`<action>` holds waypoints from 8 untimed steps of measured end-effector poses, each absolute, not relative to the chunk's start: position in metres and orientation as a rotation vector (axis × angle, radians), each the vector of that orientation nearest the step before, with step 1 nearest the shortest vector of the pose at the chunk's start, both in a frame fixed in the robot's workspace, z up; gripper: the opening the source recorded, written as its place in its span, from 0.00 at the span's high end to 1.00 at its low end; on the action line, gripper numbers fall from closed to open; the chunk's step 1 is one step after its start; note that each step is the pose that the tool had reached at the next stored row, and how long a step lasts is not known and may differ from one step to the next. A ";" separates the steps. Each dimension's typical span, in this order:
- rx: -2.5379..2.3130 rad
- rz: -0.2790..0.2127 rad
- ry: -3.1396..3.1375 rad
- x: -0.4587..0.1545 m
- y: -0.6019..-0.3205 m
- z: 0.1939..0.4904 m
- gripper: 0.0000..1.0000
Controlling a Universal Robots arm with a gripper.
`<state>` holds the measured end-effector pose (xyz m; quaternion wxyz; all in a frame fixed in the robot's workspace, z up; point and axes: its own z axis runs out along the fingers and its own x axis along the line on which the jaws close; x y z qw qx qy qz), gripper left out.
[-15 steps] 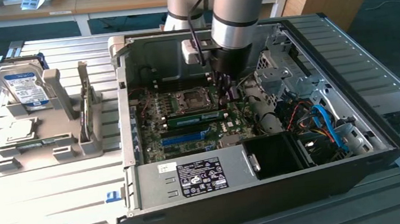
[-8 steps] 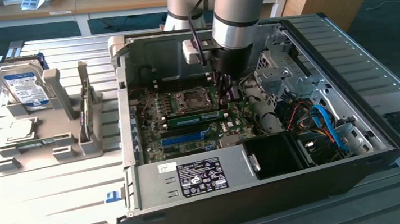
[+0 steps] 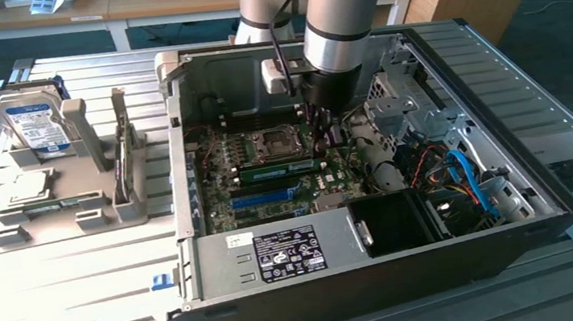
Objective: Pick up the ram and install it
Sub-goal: 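Press down the ram until it locks into place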
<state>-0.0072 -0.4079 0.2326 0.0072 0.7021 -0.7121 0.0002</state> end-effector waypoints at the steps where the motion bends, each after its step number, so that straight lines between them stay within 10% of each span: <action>1: 2.196 0.001 -2.227 -0.007 -0.408 0.233 0.90; 8: 2.196 0.001 -2.227 -0.007 -0.408 0.229 0.90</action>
